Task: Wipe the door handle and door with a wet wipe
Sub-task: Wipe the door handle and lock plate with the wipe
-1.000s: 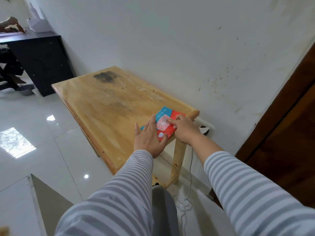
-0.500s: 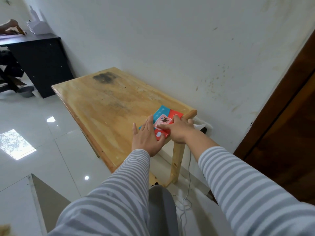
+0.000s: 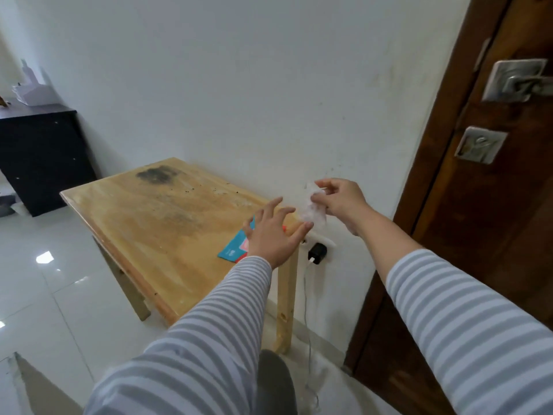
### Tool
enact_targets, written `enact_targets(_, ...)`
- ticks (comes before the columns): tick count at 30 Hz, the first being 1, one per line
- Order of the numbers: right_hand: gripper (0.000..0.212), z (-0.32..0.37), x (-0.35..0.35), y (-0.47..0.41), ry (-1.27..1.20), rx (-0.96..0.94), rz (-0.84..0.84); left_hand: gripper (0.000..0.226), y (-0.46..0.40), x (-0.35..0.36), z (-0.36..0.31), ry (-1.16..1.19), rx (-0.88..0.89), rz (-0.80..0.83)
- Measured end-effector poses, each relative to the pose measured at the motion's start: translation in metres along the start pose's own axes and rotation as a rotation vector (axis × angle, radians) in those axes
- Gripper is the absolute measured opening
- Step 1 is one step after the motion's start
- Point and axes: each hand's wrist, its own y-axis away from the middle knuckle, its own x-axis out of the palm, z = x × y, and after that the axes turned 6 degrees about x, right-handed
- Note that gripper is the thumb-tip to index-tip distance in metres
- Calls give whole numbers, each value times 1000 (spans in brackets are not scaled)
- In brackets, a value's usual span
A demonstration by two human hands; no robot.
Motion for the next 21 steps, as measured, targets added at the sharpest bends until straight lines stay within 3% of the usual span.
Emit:
enact_targets(4,30,25,-36,19,-104,-13,-73,20,-17,-11,-39,308,42,-74)
enact_targets(8,3,46,-71,39,-136,-66,-148,23,-25,-29,-81,587,46,-67)
enact_targets(9,5,51,-81,46,-141,-82,-165,31,-26,-34,-97,656,56,-24)
enact_targets(13,3,68,-111,67,-141,-138,-207,42,-29,-47,-146,679,140,143)
enact_targets(16,17,80,-133,80,-111,-174,-308,29,-30,-57,-168,690,167,99)
enact_targets(21,7,101,-159,96,-188,-194,-369,12,-38,-79,-193,937,109,81)
